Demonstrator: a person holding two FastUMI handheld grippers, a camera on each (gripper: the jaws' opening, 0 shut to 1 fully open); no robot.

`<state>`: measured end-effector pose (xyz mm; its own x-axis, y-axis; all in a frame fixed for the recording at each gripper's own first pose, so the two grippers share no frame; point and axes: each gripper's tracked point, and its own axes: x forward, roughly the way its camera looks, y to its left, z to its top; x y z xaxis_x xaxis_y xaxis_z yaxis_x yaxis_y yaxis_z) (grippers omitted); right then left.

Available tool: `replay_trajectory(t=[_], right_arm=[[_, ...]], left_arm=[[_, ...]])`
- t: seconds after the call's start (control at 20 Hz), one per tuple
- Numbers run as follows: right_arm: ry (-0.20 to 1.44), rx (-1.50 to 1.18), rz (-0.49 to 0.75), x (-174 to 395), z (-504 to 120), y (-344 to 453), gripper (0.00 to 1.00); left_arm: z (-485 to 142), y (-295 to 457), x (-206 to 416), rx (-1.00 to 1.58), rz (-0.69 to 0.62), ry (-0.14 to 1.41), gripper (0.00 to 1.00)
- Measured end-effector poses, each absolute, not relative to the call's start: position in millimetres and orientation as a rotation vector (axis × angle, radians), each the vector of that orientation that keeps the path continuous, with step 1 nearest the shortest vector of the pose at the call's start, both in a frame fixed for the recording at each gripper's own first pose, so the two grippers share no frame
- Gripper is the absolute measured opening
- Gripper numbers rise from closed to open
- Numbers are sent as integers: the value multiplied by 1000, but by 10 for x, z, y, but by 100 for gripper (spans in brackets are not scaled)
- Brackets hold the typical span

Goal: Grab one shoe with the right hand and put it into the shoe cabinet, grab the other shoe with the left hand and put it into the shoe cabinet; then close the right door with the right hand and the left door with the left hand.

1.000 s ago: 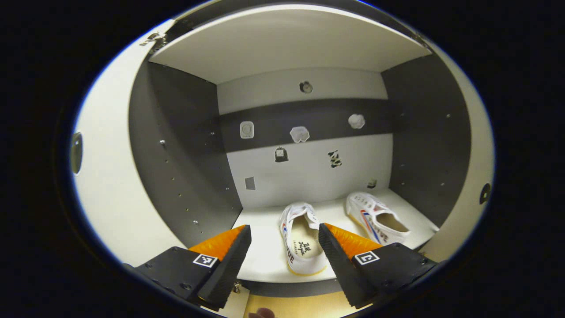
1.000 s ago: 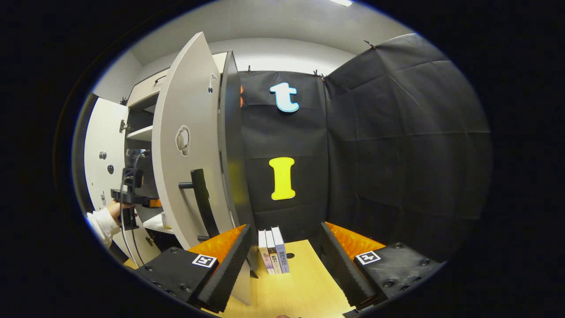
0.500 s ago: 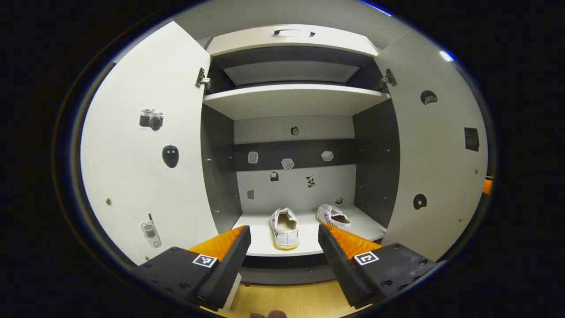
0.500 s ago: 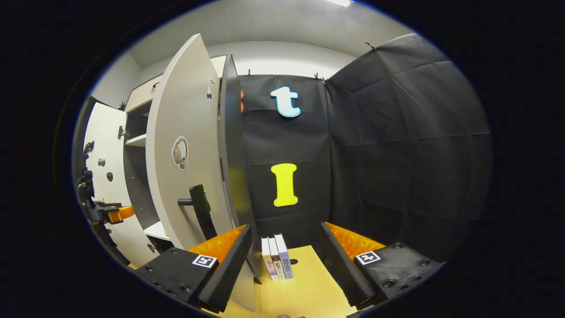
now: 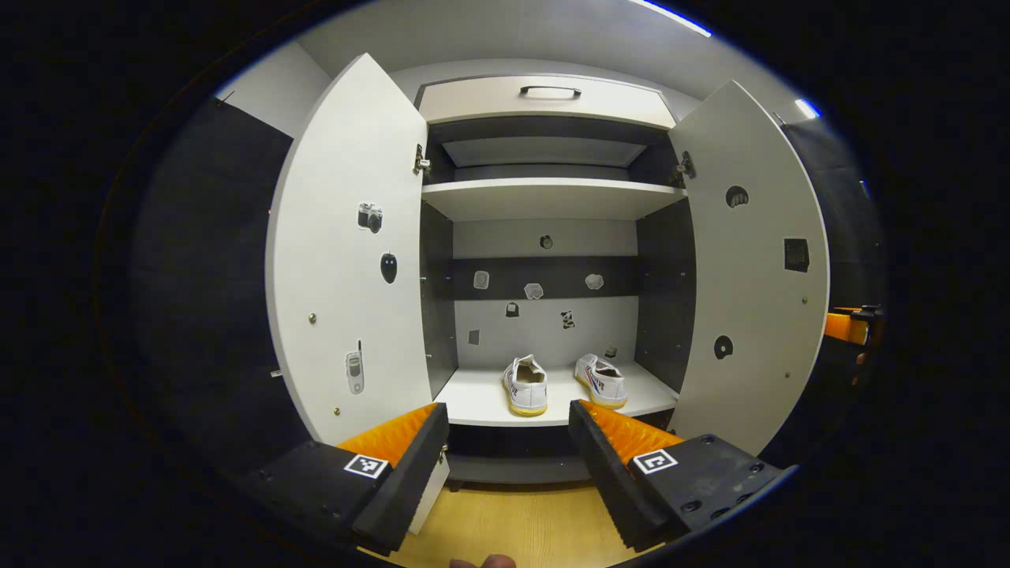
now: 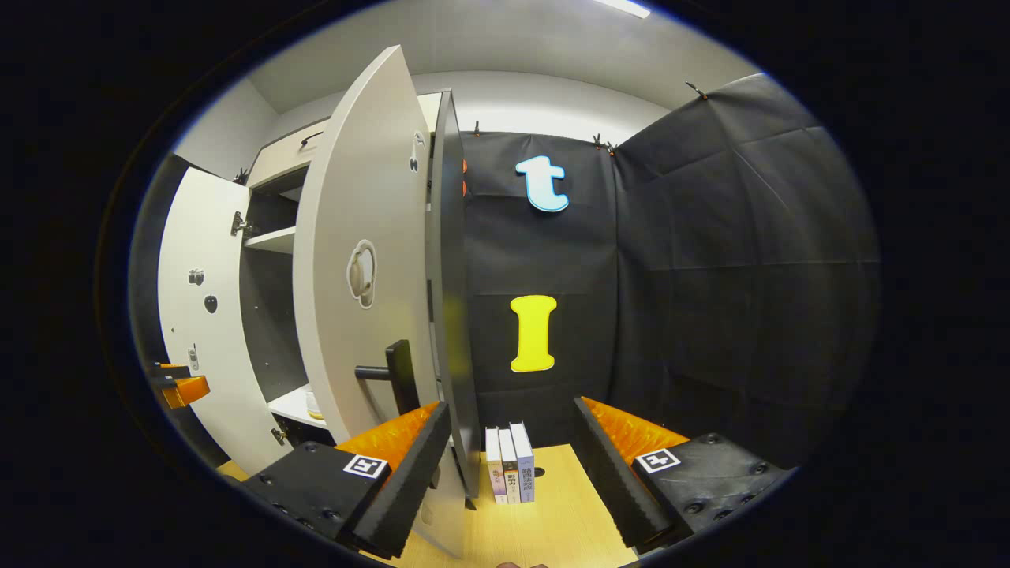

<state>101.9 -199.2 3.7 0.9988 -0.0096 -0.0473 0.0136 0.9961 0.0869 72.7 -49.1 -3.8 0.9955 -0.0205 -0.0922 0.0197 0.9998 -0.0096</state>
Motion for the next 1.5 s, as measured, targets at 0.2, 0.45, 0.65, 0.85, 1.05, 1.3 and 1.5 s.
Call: replay_trajectory(t=[0.2, 0.45, 0.65, 0.85, 1.05, 1.3, 1.5], right_arm=[[50, 84, -31, 1006, 11, -1901, 96], [35, 56, -97, 962, 51, -1789, 89], [33, 79, -112, 909, 37, -1525, 89], [34, 80, -44, 911, 58, -1008, 89], [31, 113, 99, 1006, 150, -263, 90], [-37, 88, 141, 855, 413, 208, 98], [0, 114, 179, 644, 283, 427, 98]], left_arm=[[24, -305, 520, 28, -17, 52, 96], [-15, 7, 348, -5, -24, 60, 96], [-54, 376, 206, 5, 4, 63, 96], [-95, 718, 113, -11, 38, 76, 96], [-83, 1003, 52, -15, 71, 76, 96], [-60, 1313, 119, -10, 102, 74, 96], [-14, 1638, 264, -32, 119, 67, 96]])
